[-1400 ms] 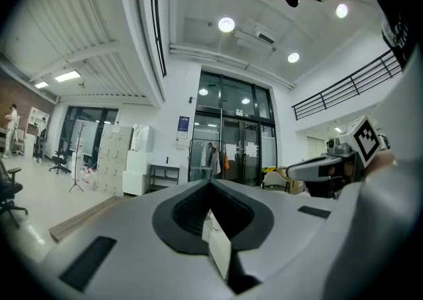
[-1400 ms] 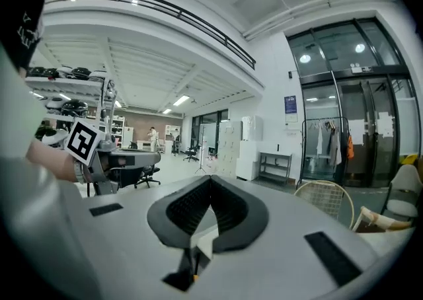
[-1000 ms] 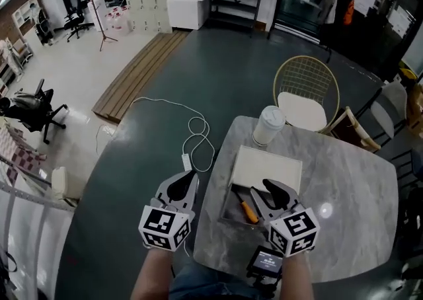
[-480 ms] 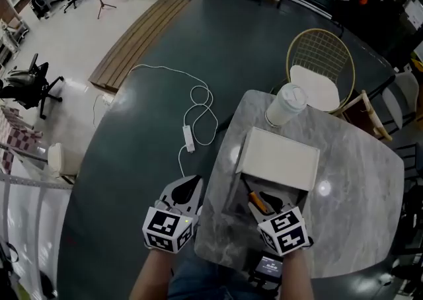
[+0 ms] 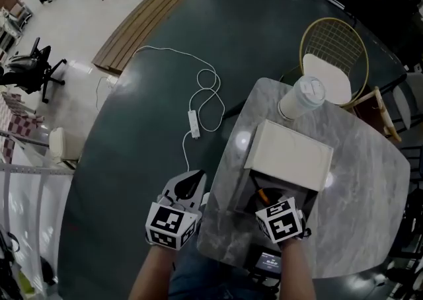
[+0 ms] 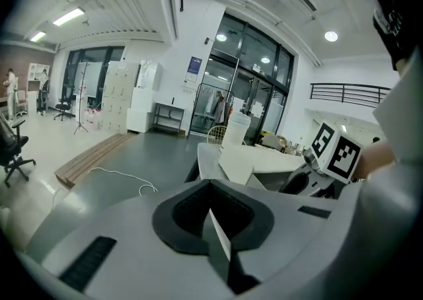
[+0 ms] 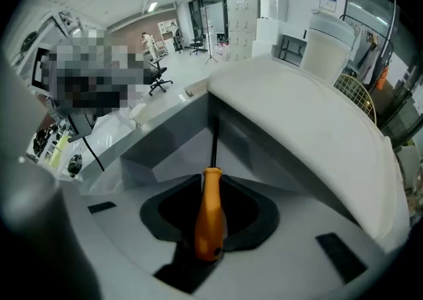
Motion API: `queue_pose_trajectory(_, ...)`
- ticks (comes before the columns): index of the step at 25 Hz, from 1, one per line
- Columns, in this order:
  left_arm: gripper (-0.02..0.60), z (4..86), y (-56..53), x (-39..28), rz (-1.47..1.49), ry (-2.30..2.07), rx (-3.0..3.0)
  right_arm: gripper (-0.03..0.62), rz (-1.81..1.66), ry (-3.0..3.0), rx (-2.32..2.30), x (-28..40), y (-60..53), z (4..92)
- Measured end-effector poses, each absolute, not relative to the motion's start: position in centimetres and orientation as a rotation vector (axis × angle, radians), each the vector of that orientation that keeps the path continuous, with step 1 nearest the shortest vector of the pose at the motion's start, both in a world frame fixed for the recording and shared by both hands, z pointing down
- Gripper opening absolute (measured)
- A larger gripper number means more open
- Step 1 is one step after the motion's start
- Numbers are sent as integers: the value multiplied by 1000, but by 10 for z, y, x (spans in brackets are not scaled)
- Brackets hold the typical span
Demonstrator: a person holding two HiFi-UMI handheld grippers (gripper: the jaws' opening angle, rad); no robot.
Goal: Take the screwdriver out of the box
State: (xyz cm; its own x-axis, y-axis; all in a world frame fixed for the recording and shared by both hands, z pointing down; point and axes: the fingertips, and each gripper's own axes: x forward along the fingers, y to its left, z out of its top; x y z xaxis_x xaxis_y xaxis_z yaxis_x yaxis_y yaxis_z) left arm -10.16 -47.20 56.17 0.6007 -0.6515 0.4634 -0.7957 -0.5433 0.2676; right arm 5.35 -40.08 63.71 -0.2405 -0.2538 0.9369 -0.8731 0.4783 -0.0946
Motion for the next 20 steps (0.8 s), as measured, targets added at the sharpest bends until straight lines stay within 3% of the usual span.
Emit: queue_pose_trajectory(20, 12, 519, -477, -107, 354, -1209, 2430, 87, 683, -1724, 961, 67, -394, 608)
